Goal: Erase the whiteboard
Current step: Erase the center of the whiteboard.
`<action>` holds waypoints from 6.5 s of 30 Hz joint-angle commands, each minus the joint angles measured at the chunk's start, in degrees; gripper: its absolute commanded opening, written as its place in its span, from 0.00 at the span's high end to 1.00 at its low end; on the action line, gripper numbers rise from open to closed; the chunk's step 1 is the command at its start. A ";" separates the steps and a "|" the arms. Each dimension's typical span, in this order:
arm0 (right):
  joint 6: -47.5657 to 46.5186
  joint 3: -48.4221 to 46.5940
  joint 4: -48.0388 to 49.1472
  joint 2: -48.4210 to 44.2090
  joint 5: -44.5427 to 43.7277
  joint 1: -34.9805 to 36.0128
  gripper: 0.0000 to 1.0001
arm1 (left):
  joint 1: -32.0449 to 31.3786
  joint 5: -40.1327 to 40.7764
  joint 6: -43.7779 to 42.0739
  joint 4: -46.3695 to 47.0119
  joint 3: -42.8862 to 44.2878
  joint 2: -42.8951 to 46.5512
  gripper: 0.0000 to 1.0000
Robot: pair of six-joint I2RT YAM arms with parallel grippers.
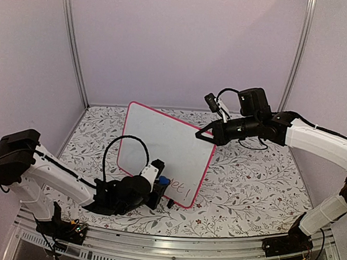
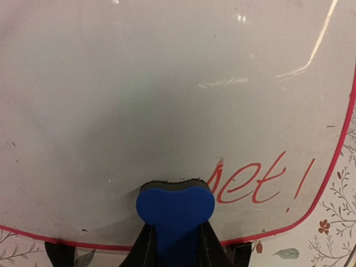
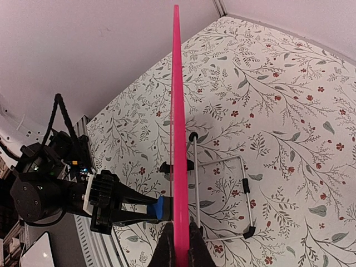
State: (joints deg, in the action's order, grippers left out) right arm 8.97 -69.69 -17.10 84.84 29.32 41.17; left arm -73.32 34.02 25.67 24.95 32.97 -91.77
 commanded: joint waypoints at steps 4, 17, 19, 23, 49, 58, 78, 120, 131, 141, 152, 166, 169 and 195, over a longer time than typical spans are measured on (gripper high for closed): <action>-2.91 -0.29 -2.63 1.46 1.92 1.20 1.00 | -0.53 -2.53 2.95 -4.38 -2.39 -3.94 0.99; -2.99 -0.45 -2.71 1.47 1.95 1.20 1.00 | -0.60 -3.35 5.41 -3.64 -5.19 -5.06 0.99; -2.96 -0.45 -2.73 1.56 1.97 1.20 1.00 | -0.63 -3.41 5.48 -3.63 -5.30 -5.11 0.99; -3.00 -0.36 -2.73 1.54 1.97 1.20 1.00 | -0.68 -3.61 5.49 -3.67 -5.67 -4.63 0.99; -2.89 -0.15 -2.27 1.82 2.15 1.20 1.00 | -0.08 2.51 -6.81 -5.91 5.92 1.10 0.99; -2.91 -0.06 -2.38 1.63 2.06 1.20 1.00 | 0.83 1.91 -10.48 -5.44 8.81 1.90 0.98; -2.87 -0.16 -2.17 1.90 2.32 1.15 1.00 | 0.84 0.20 -5.06 -6.57 3.90 -0.45 0.99; -2.91 -0.18 -2.33 2.00 2.32 1.20 1.00 | -3.41 4.81 -10.07 -6.37 8.82 -1.82 1.00; -2.91 -0.01 -2.26 2.00 2.32 1.20 1.00 | -1.66 4.26 -12.95 -5.26 10.00 0.56 1.00; -2.91 -0.05 -2.11 2.26 2.32 1.20 1.00 | -1.58 2.73 -13.11 -5.30 10.26 1.49 1.00; -2.91 0.08 -2.06 2.33 2.32 1.20 1.00 | -1.60 1.19 -5.58 -7.11 4.78 -2.27 1.00; -2.91 0.01 -2.30 2.09 2.30 1.20 1.00 | -1.73 1.68 -2.16 -8.29 1.30 -6.27 1.00; -2.90 0.04 -2.28 2.00 2.30 1.20 1.00 | -1.75 1.85 -1.60 -8.79 0.01 -5.58 1.00; -2.90 -0.03 -2.26 2.44 2.50 1.20 1.00 | -4.34 3.86 -9.42 -7.10 7.45 -5.68 1.00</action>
State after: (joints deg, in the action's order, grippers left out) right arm 8.95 -69.91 -15.97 85.65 30.09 40.84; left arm -78.17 40.51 18.63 14.94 37.93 -97.21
